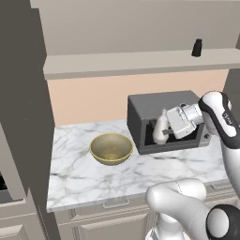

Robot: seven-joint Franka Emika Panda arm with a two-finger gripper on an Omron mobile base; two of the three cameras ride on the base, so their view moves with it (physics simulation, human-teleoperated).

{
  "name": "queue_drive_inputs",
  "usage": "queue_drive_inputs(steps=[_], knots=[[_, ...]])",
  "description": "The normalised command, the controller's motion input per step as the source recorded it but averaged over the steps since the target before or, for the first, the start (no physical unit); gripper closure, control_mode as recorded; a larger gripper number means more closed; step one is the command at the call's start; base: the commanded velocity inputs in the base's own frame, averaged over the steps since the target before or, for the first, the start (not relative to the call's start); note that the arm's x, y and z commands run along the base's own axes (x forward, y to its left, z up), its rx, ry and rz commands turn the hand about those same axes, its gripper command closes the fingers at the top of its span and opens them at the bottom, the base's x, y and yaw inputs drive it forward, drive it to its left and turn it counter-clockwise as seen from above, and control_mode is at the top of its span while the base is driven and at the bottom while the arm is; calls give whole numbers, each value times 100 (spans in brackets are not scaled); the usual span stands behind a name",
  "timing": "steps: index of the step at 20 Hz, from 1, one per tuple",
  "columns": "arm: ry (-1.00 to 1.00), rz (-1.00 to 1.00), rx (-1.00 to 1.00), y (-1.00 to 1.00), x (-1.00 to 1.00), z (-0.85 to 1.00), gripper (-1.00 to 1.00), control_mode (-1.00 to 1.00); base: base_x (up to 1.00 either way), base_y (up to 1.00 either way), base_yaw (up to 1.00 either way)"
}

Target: Retrieve the bottle and the shaker from the cabinet and place them next to the mixing bowl on the counter. Then add garlic from the fridge to the mixing bowl.

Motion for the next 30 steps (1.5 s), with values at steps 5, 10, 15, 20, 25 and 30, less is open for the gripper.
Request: queue_drive_inputs(steps=[5, 10, 15, 20, 25, 30], knots=[[0, 2, -5, 0, 0, -49, 100, -100, 0, 0, 0], [0, 0, -2, 0, 17, -27, 100, -100, 0, 0, 0], [0, -2, -3, 2, 27, -25, 100, -100, 0, 0, 0], [0, -4, -3, 5, 31, -43, 100, -100, 0, 0, 0], [0, -2, -2, 4, 25, -61, 100, -100, 0, 0, 0], [0, -1, -1, 2, 0, -43, 100, -100, 0, 0, 0]])
